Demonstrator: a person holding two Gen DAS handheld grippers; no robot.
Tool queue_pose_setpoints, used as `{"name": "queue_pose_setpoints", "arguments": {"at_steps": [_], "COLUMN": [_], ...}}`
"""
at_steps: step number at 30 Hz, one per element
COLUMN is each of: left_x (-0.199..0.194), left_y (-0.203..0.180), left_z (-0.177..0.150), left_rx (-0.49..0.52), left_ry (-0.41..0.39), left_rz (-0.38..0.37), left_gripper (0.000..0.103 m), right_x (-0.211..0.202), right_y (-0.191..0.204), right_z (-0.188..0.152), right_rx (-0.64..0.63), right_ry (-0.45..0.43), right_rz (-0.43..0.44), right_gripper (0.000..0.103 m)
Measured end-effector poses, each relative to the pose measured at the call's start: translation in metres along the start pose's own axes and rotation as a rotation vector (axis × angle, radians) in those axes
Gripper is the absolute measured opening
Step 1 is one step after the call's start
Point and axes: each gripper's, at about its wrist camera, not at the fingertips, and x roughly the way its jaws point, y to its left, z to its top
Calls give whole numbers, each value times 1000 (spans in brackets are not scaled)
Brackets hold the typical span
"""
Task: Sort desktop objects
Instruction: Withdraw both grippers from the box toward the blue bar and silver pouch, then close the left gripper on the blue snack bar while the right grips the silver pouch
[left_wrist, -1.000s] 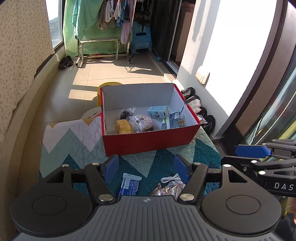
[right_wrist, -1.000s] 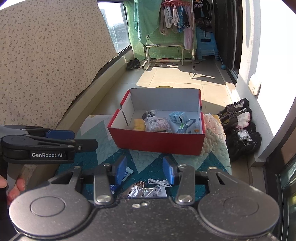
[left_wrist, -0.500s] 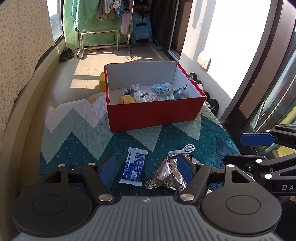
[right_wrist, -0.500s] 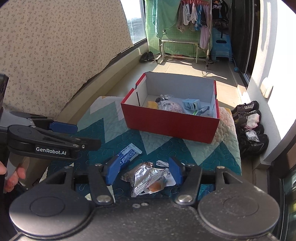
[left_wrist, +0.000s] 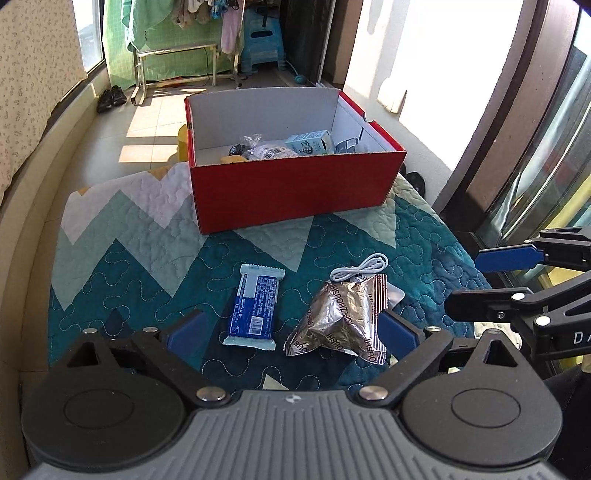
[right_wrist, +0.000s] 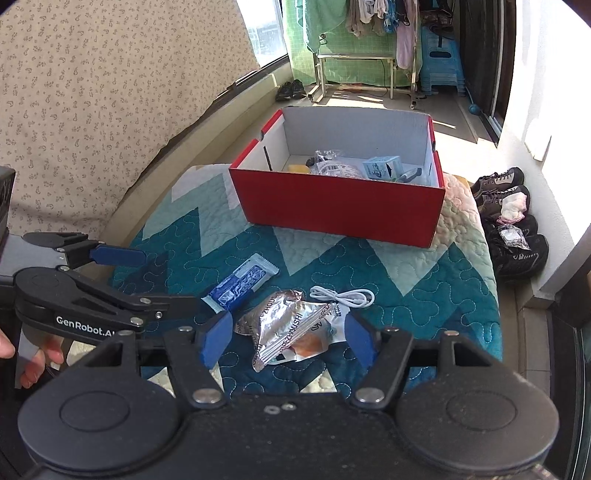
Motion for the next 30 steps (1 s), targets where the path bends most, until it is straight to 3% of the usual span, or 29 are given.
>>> {"name": "queue_pose_setpoints", "arguments": {"at_steps": [8, 17, 30], "left_x": [31, 67, 97], "left_y": [22, 28, 39], "left_z": [-1, -4, -7], "left_rx": [-7, 71, 76], "left_ry": [32, 75, 71], "left_rz": [11, -12, -12], "left_gripper": [99, 99, 99], "right_x": [25, 49, 81], "right_y": [-3, -8, -25], "right_z": [-4, -3, -2], "right_rx": [62, 116, 291], "right_ry": [38, 69, 131], "right_rz": [14, 15, 16], "right_gripper": [67, 67, 67]}}
